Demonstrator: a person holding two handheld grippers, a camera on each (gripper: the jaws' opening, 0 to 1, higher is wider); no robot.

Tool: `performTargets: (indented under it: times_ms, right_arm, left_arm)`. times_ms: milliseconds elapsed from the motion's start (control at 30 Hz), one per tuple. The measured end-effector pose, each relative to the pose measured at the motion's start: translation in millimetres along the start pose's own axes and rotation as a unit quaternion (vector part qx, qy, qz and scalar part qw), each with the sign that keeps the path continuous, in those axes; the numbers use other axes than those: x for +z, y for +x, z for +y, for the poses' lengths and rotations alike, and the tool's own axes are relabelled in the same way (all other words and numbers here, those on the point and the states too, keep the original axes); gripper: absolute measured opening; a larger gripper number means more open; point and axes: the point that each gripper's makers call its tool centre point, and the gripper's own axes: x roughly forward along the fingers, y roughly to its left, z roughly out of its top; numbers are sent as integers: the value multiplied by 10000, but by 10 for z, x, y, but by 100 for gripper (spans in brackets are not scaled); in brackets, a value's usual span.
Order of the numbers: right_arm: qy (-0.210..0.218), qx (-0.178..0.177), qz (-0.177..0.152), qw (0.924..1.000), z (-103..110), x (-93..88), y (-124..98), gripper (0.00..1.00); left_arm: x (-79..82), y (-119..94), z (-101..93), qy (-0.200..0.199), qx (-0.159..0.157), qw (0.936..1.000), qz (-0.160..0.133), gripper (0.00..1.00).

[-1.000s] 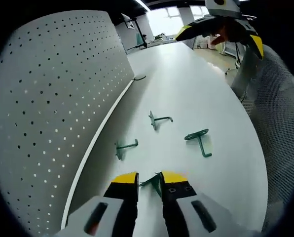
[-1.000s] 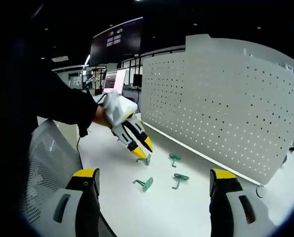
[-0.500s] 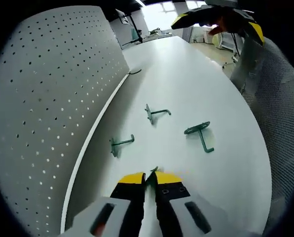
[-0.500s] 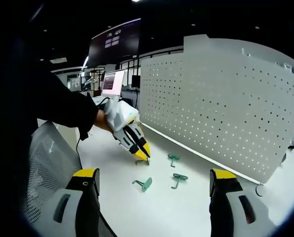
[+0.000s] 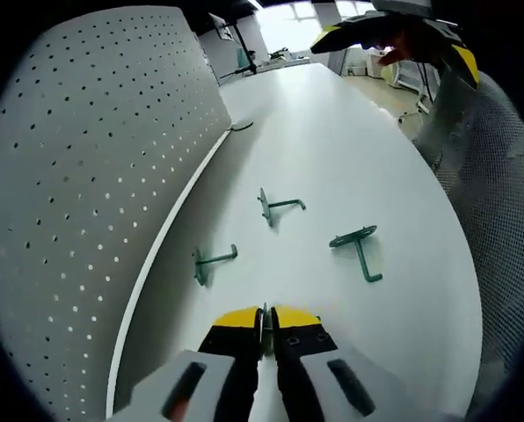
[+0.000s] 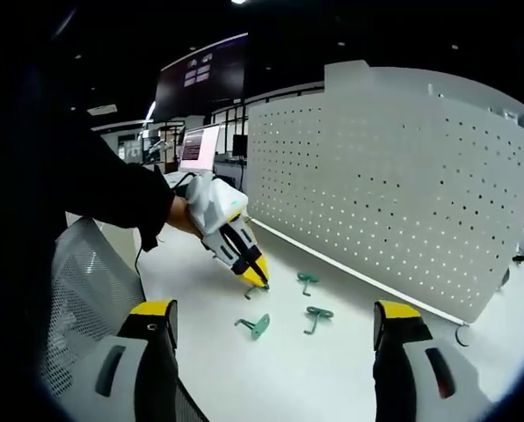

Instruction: Insert the hook assembly into the mounting plate slot until the hook locks in place.

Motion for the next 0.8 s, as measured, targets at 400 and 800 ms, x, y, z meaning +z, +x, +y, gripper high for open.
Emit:
performTargets:
  times_ms: [400,800]
  right_arm:
    - [-23,22,-28,10000,0,19,-3,89]
    - [-131,59,-88,9999,32,106,-7,89]
  left_arm:
    - [-69,-32,30,-34,121,9997,191,2]
    - [10,-205,88,-292,324,9990,-6,1]
